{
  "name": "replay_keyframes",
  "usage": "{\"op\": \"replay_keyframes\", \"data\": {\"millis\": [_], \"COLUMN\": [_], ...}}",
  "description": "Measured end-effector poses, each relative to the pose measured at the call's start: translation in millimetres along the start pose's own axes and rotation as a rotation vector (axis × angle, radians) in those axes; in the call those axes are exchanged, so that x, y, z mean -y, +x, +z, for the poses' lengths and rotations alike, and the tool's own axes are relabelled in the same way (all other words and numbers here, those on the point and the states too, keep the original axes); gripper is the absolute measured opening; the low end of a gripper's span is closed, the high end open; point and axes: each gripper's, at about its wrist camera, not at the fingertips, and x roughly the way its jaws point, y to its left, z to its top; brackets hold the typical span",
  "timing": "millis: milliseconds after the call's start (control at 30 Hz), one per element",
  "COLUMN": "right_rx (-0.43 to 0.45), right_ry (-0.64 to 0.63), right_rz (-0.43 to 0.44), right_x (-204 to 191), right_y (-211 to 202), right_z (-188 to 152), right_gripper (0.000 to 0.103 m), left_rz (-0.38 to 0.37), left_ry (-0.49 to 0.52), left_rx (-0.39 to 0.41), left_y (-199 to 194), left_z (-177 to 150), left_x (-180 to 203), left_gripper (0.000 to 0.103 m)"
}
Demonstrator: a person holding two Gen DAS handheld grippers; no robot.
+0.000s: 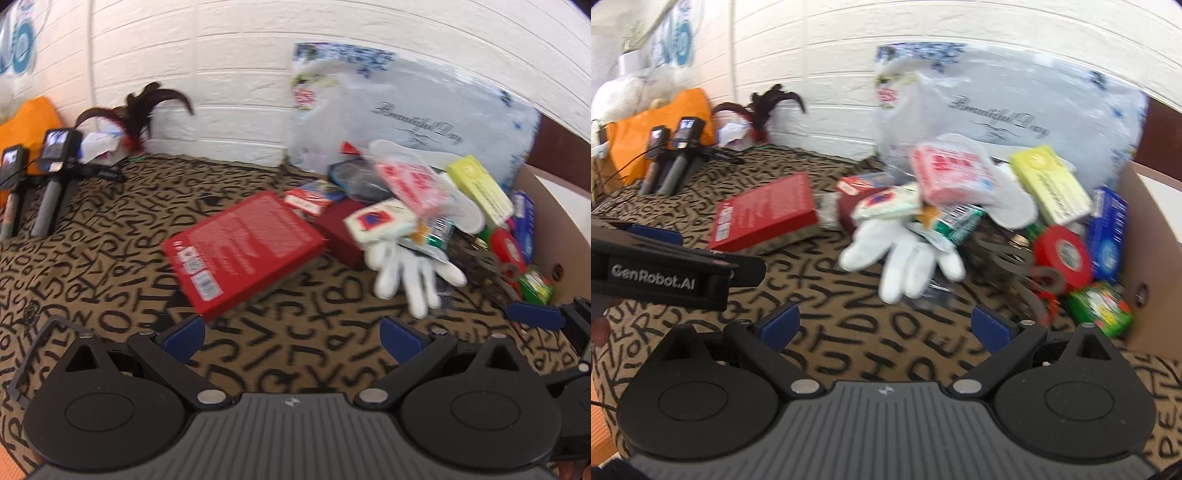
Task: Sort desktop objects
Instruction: 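Reach the left gripper to the red box and grasp it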
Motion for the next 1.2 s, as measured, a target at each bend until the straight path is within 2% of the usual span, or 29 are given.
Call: {"op": "replay_keyframes", "data": {"millis": [167,400,700,933,1100,1200], "right_rx": [0.012,0.006,-0.021,-0.033,-0.061,-0.054], "right_ry": [-0.096,-0.249,-0.289,-0.245,-0.27,-0.374], "right_rz": [0.103,0.237,0.324,0.389,0.526,0.499], "right_x": [-25.1,-55.3,-62.4,-45.3,-35.9,-46.5], "right_y": [21.5,66.0,125.9,152.2,156.1,157.2], "right_z": [16.3,42.2,72.4,77.9,79.3,76.0], "right_gripper": [0.097,0.097,0.097,0.097,0.097,0.096], "left_rz": [0.031,-0.013,-0.089,-0.205,-0.241,-0.256], "left_ry": [-0.08,-0.114,-0.147,-0.269,-0.231,-0.207], "left_rx": [-0.008,-0.052,-0.078,-0.067,-0.071,-0.093], "left_y": [13.7,47.8,84.7,106.1,110.0,114.7], "left_z": [10.9,17.4,23.5,20.3,22.9,26.6], "left_x": [-41.3,-68.3,-94.2,-111.9,-106.6,-103.4], "left_gripper": [0.103,0.103,0.103,0.103,0.103,0.103]}}
